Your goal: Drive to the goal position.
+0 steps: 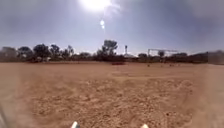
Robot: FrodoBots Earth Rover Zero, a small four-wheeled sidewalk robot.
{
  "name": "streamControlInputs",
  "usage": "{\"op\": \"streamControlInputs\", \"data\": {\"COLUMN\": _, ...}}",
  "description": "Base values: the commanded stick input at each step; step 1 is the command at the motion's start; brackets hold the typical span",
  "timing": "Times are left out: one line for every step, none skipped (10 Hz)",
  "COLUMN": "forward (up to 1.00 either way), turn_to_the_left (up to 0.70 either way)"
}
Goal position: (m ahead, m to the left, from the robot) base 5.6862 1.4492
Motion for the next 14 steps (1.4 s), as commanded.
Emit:
{"op": "streamControlInputs", "data": {"forward": 0.45, "turn_to_the_left": 0.0}}
{"op": "streamControlInputs", "data": {"forward": 0.45, "turn_to_the_left": 0.0}}
{"op": "streamControlInputs", "data": {"forward": 0.45, "turn_to_the_left": 0.0}}
{"op": "streamControlInputs", "data": {"forward": 0.45, "turn_to_the_left": 0.0}}
{"op": "streamControlInputs", "data": {"forward": 0.45, "turn_to_the_left": 0.0}}
{"op": "streamControlInputs", "data": {"forward": 0.45, "turn_to_the_left": 0.0}}
{"op": "streamControlInputs", "data": {"forward": 0.45, "turn_to_the_left": 0.0}}
{"op": "streamControlInputs", "data": {"forward": 0.45, "turn_to_the_left": 0.0}}
{"op": "streamControlInputs", "data": {"forward": 0.45, "turn_to_the_left": 0.0}}
{"op": "streamControlInputs", "data": {"forward": 0.45, "turn_to_the_left": 0.0}}
{"op": "streamControlInputs", "data": {"forward": 0.45, "turn_to_the_left": 0.0}}
{"op": "streamControlInputs", "data": {"forward": 0.45, "turn_to_the_left": 0.0}}
{"op": "streamControlInputs", "data": {"forward": 0.45, "turn_to_the_left": 0.0}}
{"op": "streamControlInputs", "data": {"forward": 0.45, "turn_to_the_left": 0.0}}
